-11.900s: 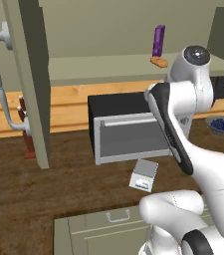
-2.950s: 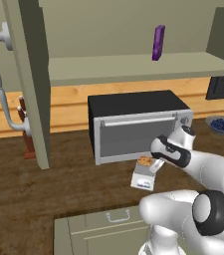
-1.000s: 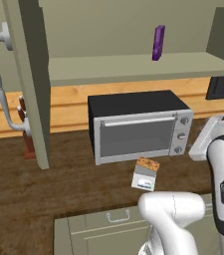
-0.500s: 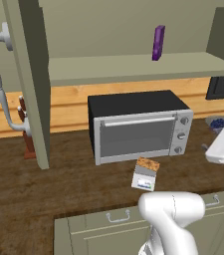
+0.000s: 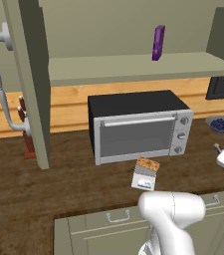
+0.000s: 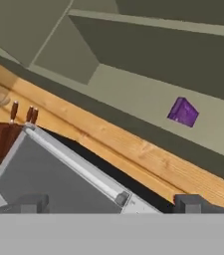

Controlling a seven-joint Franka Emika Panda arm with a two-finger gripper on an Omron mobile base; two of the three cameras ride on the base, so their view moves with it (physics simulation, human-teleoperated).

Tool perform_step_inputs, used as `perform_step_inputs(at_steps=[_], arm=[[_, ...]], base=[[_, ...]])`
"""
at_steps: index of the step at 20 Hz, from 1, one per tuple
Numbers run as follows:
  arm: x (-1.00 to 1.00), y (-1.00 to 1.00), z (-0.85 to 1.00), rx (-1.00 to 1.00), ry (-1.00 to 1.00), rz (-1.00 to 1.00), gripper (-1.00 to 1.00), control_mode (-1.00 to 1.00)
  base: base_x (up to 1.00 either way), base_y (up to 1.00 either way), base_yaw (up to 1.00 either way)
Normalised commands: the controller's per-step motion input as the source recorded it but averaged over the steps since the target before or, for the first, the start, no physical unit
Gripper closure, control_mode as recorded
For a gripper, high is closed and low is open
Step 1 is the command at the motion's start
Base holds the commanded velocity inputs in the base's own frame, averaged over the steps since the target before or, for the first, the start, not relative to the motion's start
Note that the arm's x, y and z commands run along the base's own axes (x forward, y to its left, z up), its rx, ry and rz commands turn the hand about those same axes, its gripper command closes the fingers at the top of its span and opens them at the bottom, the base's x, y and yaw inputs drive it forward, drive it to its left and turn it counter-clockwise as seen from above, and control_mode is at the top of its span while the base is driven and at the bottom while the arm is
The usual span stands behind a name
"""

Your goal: Pick the bar and place it on the digital scale for weighing, and close the cabinet.

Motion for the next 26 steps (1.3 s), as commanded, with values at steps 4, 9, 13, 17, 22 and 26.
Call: perform_step_inputs(at_steps=[4, 9, 13, 17, 22, 26], arm=[[0.0, -0.1, 0.0, 0.0, -0.44, 0.0, -1.0, -1.0], [-0.02, -0.28, 0.03, -0.01, -0.32, 0.0, -1.0, -1.0], [-0.13, -0.49, 0.18, 0.0, -0.15, 0.0, -1.0, -1.0], [-0.22, -0.53, 0.26, -0.04, -0.06, 0.0, -1.0, -1.0], [-0.17, -0.62, 0.1, -0.06, -0.01, 0.0, -1.0, -1.0], [0.0, -0.66, 0.0, -0.02, 0.0, 0.0, -1.0, -1.0]], base=[[0.0, 0.0, 0.0], [0.0, 0.0, 0.0], [0.0, 0.0, 0.0], [0.0, 0.0, 0.0], [0.0, 0.0, 0.0], [0.0, 0.0, 0.0]])
